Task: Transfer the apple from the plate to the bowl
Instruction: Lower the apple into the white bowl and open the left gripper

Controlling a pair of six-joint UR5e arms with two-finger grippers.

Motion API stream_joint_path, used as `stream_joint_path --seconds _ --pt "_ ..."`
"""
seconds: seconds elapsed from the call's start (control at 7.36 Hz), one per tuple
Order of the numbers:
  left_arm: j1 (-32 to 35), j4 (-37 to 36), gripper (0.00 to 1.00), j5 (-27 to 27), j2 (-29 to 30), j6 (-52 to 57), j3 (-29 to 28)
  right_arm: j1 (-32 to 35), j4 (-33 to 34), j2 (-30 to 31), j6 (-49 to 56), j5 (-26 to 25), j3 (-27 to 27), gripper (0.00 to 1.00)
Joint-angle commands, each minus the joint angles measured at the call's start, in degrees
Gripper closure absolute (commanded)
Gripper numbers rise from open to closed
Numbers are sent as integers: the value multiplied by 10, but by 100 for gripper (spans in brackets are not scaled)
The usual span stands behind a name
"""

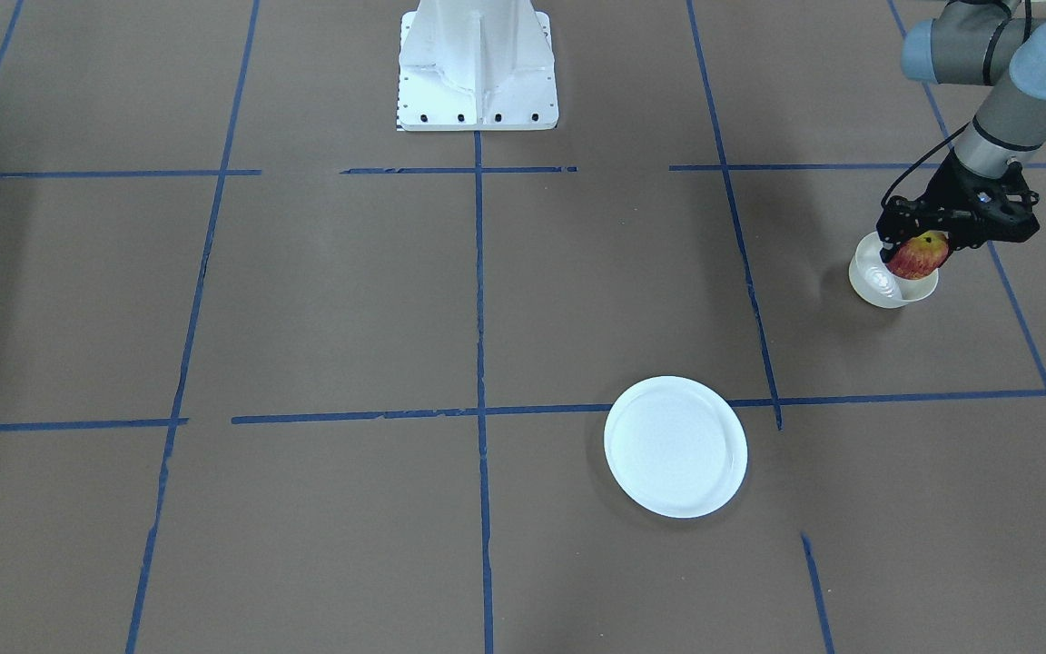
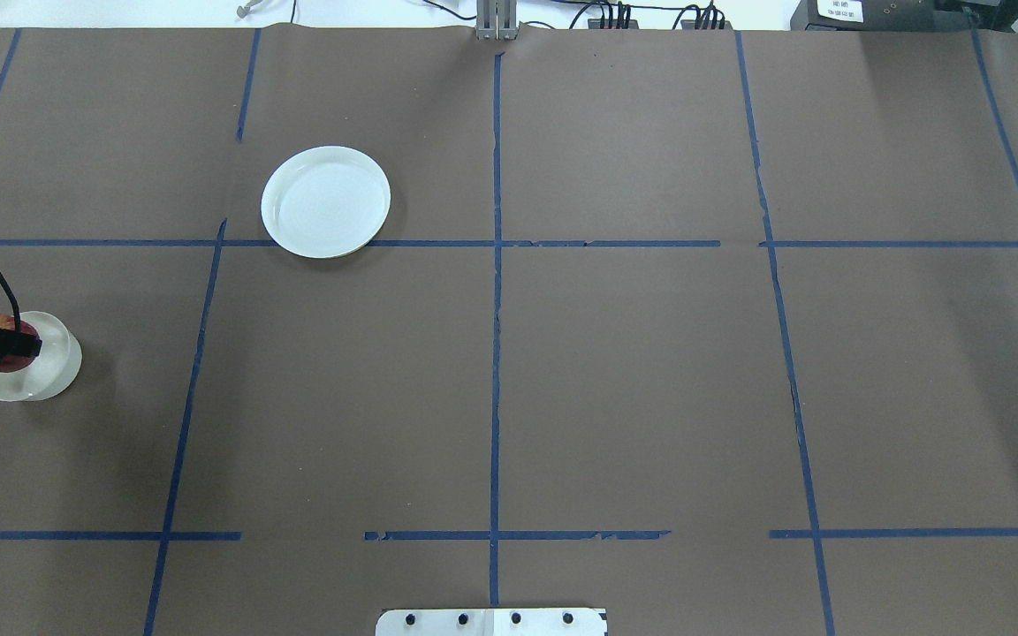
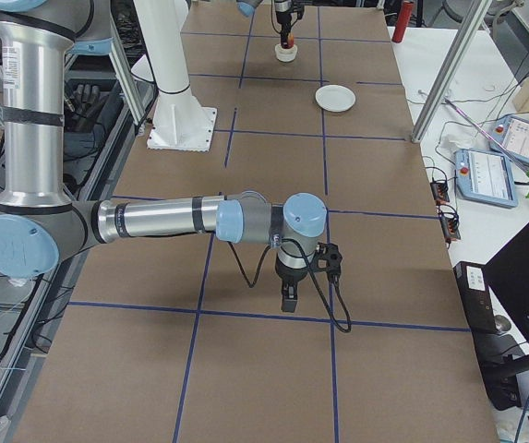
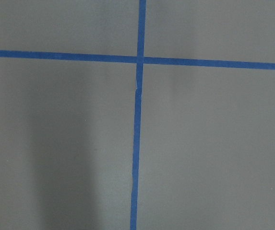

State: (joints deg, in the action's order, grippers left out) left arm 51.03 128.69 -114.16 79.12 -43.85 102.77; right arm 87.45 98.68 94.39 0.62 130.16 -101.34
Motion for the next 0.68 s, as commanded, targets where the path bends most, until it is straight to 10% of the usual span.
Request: stream_joint_path --seconds 0.0,0.14,0.41,0.54 --pt "-1 1 100 0 15 0 -16 0 0 0 1 0 0 0" --pt "-1 2 81 -2 15 1 -26 0 0 0 1 0 -1 0" --pt "-1 4 6 -4 15 2 -32 0 0 0 0 0 -1 0" --pt "-1 4 0 -4 15 1 -32 0 0 0 0 0 0 0"
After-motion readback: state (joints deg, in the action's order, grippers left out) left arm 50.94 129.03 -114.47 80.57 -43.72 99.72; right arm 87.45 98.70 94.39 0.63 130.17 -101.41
